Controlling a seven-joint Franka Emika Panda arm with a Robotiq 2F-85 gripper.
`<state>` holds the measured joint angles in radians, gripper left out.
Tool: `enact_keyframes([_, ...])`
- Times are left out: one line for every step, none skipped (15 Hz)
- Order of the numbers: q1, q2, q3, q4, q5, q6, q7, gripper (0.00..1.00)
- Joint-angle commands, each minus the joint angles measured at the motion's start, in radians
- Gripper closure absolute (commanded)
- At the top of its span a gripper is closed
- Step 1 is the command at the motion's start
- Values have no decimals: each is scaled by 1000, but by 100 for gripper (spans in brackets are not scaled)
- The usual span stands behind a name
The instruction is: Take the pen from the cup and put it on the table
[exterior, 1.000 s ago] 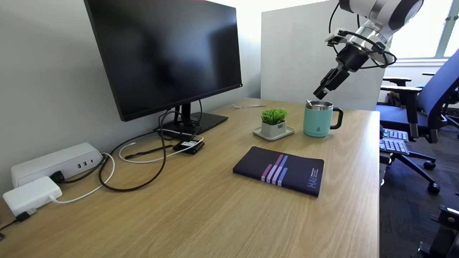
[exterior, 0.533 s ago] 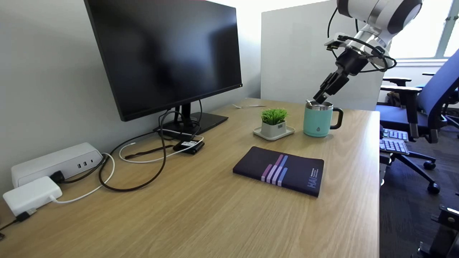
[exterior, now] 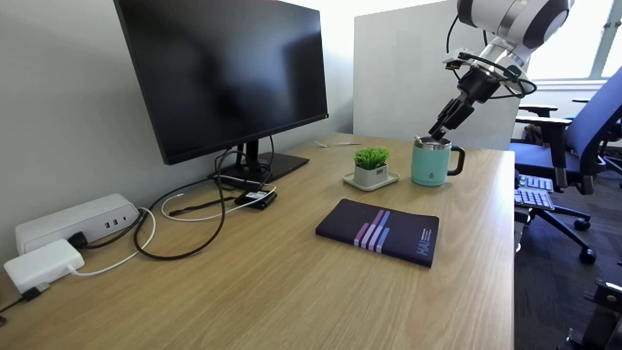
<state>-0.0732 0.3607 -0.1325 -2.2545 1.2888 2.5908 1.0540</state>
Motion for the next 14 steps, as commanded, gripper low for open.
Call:
enact_keyframes([-3,24,3,34,0,5,-19,52])
enact_keyframes([-3,28,3,41,0,5,-20,54])
enact_keyframes([-2,31,3,46,0,6,-20,60])
enact_keyframes([-2,32,3,49,0,6,-21,62])
enact_keyframes([-2,33,4,52,1,6,-21,59])
enact_keyframes([-1,32,4,54,1,7,-22,60])
enact_keyframes([0,32,5,55,2,7,-22,58])
enact_keyframes([-1,33,6,56,4,7,-25,55])
enact_keyframes([0,33,6,57,6,7,-26,53])
enact_keyframes([0,33,7,57,7,8,-27,54])
enact_keyframes([0,34,9,58,10,8,-30,53])
enact_keyframes([0,37,10,59,11,7,-31,55])
enact_keyframes([0,40,12,60,14,6,-34,62])
enact_keyframes([0,43,13,62,16,5,-36,61])
